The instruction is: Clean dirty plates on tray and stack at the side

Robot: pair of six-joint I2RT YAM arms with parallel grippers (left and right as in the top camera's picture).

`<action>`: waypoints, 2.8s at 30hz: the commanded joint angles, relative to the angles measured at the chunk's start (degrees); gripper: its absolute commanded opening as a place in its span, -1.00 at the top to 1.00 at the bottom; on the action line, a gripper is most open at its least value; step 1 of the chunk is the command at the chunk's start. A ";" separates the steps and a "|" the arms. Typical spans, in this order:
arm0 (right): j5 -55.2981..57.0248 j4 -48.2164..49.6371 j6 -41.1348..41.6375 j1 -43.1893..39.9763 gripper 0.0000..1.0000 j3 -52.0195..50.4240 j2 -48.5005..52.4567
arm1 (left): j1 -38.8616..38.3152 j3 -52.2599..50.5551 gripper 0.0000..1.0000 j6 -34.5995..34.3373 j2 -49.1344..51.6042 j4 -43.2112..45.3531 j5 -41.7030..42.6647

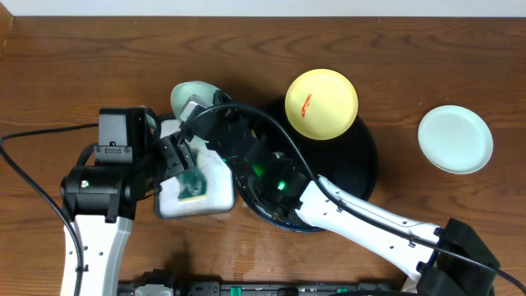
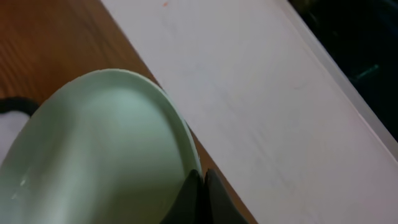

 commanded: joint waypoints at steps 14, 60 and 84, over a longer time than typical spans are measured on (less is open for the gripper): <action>-14.88 -31.32 54.10 -14.91 0.98 0.74 -4.66 | 0.20 0.96 -0.66 0.13 0.22 -0.11 0.52; -43.54 -52.52 53.11 -94.16 0.96 -1.22 -3.02 | 0.20 0.96 -0.67 0.13 0.22 -0.11 0.52; -30.14 -54.18 64.74 -118.29 -0.01 -2.75 8.13 | 0.20 0.96 -0.67 0.13 0.22 -0.13 0.52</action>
